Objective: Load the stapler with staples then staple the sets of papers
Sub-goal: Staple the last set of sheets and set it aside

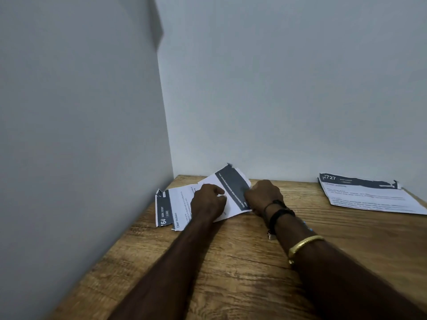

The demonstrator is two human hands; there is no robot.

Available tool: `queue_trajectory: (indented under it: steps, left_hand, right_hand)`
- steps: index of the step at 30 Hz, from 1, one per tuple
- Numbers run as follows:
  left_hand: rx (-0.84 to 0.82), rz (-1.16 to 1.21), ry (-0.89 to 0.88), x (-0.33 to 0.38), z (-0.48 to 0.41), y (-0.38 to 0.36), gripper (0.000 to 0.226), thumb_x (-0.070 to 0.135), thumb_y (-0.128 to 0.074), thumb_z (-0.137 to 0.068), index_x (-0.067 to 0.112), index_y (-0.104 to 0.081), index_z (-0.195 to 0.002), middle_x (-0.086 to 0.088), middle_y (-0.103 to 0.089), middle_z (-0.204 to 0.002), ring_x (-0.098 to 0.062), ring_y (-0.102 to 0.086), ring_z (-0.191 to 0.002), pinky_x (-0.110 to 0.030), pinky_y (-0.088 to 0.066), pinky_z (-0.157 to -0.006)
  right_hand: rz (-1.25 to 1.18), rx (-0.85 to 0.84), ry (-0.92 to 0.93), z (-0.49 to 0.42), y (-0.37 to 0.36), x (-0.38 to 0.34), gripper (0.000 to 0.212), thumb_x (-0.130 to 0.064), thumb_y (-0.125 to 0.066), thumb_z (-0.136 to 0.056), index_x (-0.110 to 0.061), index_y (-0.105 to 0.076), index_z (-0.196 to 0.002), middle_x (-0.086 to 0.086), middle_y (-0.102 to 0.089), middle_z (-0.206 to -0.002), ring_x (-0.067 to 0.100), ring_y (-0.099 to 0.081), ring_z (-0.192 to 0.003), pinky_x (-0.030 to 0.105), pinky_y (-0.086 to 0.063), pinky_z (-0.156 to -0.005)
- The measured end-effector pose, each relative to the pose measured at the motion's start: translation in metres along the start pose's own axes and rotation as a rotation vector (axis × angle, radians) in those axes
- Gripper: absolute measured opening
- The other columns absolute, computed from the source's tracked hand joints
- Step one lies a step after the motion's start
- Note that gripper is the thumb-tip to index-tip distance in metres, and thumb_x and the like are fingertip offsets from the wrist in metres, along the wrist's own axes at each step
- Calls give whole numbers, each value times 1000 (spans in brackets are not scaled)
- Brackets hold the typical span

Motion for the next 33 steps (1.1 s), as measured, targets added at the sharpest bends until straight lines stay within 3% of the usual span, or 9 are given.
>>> queue_trajectory:
  steps: [5, 10, 14, 19, 21, 22, 25, 30, 33]
  left_hand:
    - [29, 47, -26, 7, 0, 3, 21, 23, -68, -87, 24, -77, -106, 1, -75, -119, -22, -65, -117, -32, -48, -102]
    - [53, 70, -46, 18, 0, 7, 31, 25, -67, -89, 21, -70, -119, -3, -70, -128, -22, -66, -110, -31, -50, -94]
    - [80, 76, -56, 32, 0, 9, 41, 36, -67, -90, 21, -61, -128, -6, -67, -131, -28, -64, -114, -38, -51, -98]
    - [5, 280, 1, 48, 1, 5, 22, 32, -73, -86, 25, -71, -107, 1, -71, -112, -26, -68, -102, -40, -56, -91]
    - [-18, 349, 13, 51, 0, -2, 11, 26, -76, -83, 22, -76, -94, 3, -75, -102, -19, -68, -91, -31, -53, -79]
    - [-49, 382, 9, 52, 1, -6, 8, 22, -77, -83, 21, -78, -91, 3, -76, -96, -17, -67, -86, -27, -50, -72]
    - [-190, 462, -10, 58, 4, -20, 15, 8, -74, -85, 16, -80, -96, -4, -74, -90, -17, -61, -82, -23, -45, -72]
    - [-150, 621, 31, 60, 5, -37, 20, -3, -70, -84, 6, -80, -100, -23, -75, -104, -23, -62, -85, -30, -48, -83]
    - [-103, 735, 86, 56, 1, -47, 18, -4, -73, -82, 9, -79, -92, -27, -74, -111, -25, -64, -92, -42, -53, -98]
  right_hand:
    - [-352, 125, 10, -2, 16, 6, 13, -22, -55, -85, -19, -63, -96, 3, -67, -96, 34, -72, -87, 47, -63, -75]
    - [-496, 191, 41, -8, 45, 27, 7, -17, -59, -95, -18, -61, -101, 13, -68, -105, 33, -71, -79, 24, -54, -40]
    - [-631, 189, 22, -12, 70, 45, 6, -12, -59, -93, -17, -63, -92, 14, -67, -92, 31, -65, -66, 51, -62, -63]
    - [-692, 165, 12, -15, 102, 71, 12, -9, -59, -94, -16, -62, -84, 15, -62, -84, 24, -56, -57, 26, -49, -41]
    - [-713, 195, -10, -16, 110, 81, 9, -10, -61, -95, -16, -65, -88, 19, -66, -96, 30, -63, -73, 36, -58, -50]
    - [-713, 216, -13, -18, 113, 85, 8, -11, -62, -94, -15, -67, -90, 20, -69, -103, 35, -67, -85, 46, -63, -66]
    - [-680, 268, 1, -18, 120, 95, 6, -16, -66, -93, -12, -71, -94, 19, -73, -111, 39, -67, -109, 53, -54, -98]
    - [-639, 265, -6, -8, 122, 105, 41, -39, -78, -83, -14, -67, -113, 9, -68, -123, 31, -65, -114, 49, -50, -104]
    - [-626, 136, 22, -6, 121, 110, 55, -30, -85, -78, -16, -59, -125, 10, -66, -128, 30, -66, -113, 49, -51, -104]
Point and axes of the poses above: each hand's wrist, its own z-axis away from the middle knuckle, its own y-axis out of the back of the hand, x = y × z, the point moved 2 cm from there along -z, towards the middle knuckle
